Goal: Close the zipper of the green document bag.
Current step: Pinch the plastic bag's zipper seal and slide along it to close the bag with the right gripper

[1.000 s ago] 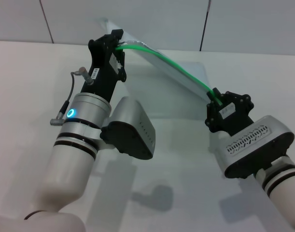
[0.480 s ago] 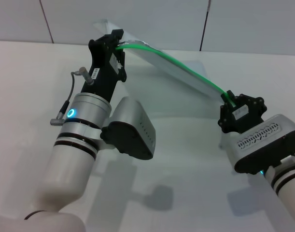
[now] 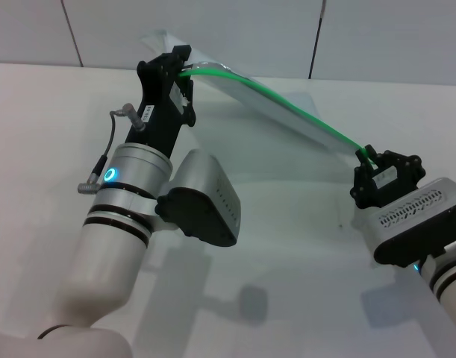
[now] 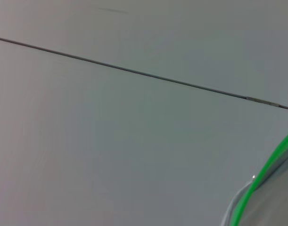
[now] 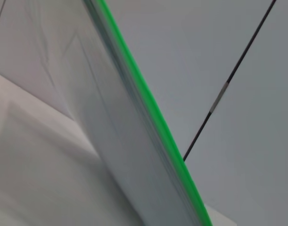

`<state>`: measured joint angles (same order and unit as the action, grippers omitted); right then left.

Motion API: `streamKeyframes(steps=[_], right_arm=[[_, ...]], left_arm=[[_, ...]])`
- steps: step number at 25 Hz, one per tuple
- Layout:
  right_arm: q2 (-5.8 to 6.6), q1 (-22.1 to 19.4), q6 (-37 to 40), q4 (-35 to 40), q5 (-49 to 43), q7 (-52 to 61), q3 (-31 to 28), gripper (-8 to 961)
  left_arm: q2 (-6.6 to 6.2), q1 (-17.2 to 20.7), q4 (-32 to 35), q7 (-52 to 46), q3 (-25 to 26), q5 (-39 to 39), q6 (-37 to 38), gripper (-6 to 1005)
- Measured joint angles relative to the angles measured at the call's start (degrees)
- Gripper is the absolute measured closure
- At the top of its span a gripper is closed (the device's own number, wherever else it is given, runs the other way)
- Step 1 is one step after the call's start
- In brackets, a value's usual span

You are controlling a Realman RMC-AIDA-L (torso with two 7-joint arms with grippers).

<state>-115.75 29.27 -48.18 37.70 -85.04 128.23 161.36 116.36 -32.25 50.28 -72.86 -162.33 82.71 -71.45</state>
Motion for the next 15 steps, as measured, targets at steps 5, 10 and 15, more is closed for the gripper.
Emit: streamKeyframes(steps=[5,10,15], right_arm=[[0.0,0.07,0.41,-0.44,0.34,0.17,0.04,866],[0.0,0.12,0.46,-0.99,0.91,0.18,0.1,865],[0.0,0.18,0.46,-0.99,1.11,0.18,0.16,864]], left_arm=[[0.0,0.0,0.0,0.0,0.0,0.0,0.0,929],[0.0,0.0,0.0,0.0,0.0,0.0,0.0,929],[0.0,0.0,-0.01,0.0,0.0,0.01,0.0,928]])
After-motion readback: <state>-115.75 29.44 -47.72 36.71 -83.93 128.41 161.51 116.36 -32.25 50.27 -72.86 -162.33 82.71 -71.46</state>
